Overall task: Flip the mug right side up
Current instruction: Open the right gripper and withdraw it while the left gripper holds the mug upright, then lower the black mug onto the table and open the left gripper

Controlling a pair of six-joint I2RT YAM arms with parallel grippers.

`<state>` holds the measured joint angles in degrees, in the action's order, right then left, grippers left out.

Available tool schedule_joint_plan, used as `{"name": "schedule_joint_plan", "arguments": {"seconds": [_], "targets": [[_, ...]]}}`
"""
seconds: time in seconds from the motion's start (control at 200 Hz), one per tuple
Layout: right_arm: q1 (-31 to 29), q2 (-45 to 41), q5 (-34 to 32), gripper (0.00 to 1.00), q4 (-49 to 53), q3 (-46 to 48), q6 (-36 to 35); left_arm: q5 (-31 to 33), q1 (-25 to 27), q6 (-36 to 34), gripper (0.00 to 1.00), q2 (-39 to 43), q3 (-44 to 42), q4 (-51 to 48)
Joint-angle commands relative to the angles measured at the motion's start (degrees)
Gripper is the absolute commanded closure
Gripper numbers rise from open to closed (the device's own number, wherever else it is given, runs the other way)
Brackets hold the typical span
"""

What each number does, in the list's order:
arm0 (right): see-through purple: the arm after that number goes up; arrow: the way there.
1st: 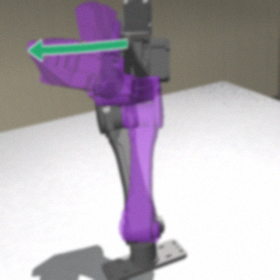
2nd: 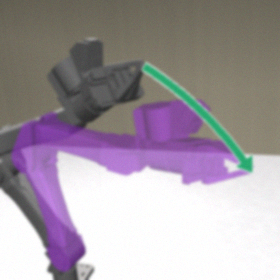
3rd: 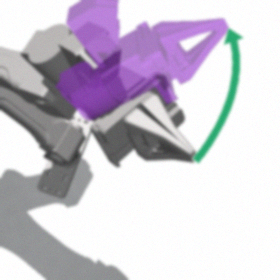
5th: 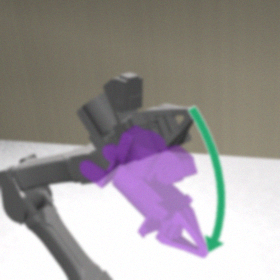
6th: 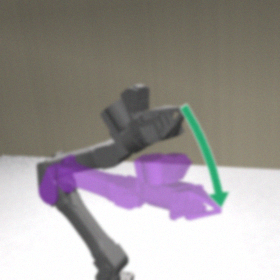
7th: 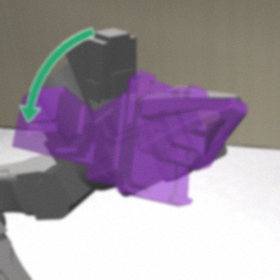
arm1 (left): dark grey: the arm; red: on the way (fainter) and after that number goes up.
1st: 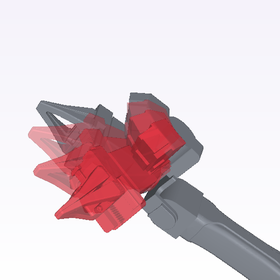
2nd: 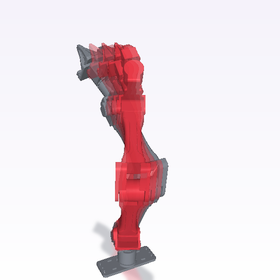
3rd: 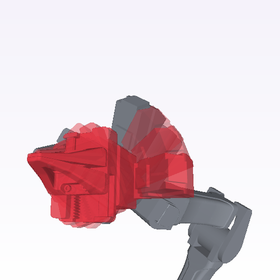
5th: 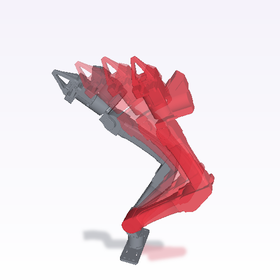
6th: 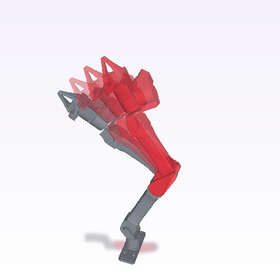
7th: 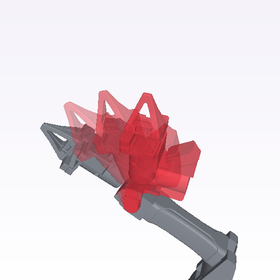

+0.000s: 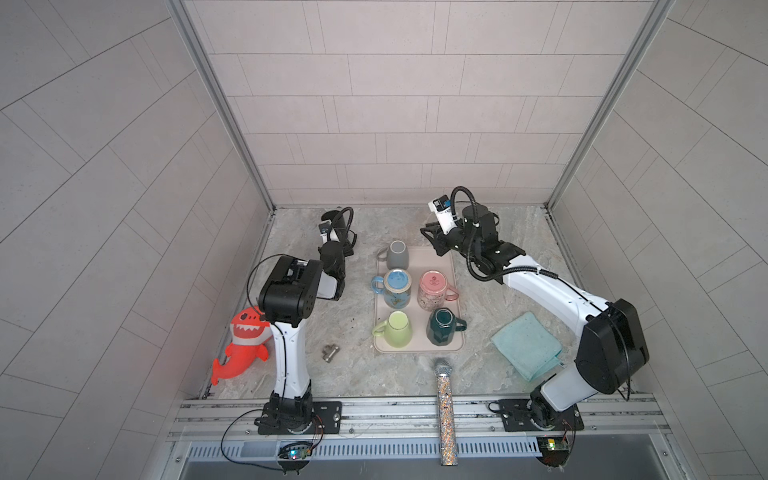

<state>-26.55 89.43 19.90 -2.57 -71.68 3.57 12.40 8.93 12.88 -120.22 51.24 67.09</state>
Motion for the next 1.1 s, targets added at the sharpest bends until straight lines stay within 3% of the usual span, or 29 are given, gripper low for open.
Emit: {"name": "schedule_joint_plan", "arguments": {"seconds": [0.0, 0.07, 0.555, 0.831, 1.096], "targets": [[0.27, -1.97, -0.13, 0.77, -1.23, 0.62, 0.58, -0.49, 0.40, -1.20, 0.96, 0.32, -0.42, 8.49], [0.27, -2.15, -0.04, 0.77, -1.44, 0.84, 0.62, -0.56, 0.50, -1.35, 0.95, 0.34, -0.72, 8.50], [0.27, -2.66, 0.14, 0.77, -1.71, 1.44, 0.83, -0.82, 0.79, -0.72, 0.67, 1.31, -3.31, 8.49], [0.27, -3.80, 0.01, 0.77, -2.18, 2.49, 1.20, -1.14, 1.12, 0.27, 0.64, 4.13, -5.82, 8.45], [0.27, -5.89, 0.24, 0.77, -2.27, 4.09, 2.49, 0.19, 1.80, 4.03, 0.62, 15.72, -14.58, 8.15]]}}
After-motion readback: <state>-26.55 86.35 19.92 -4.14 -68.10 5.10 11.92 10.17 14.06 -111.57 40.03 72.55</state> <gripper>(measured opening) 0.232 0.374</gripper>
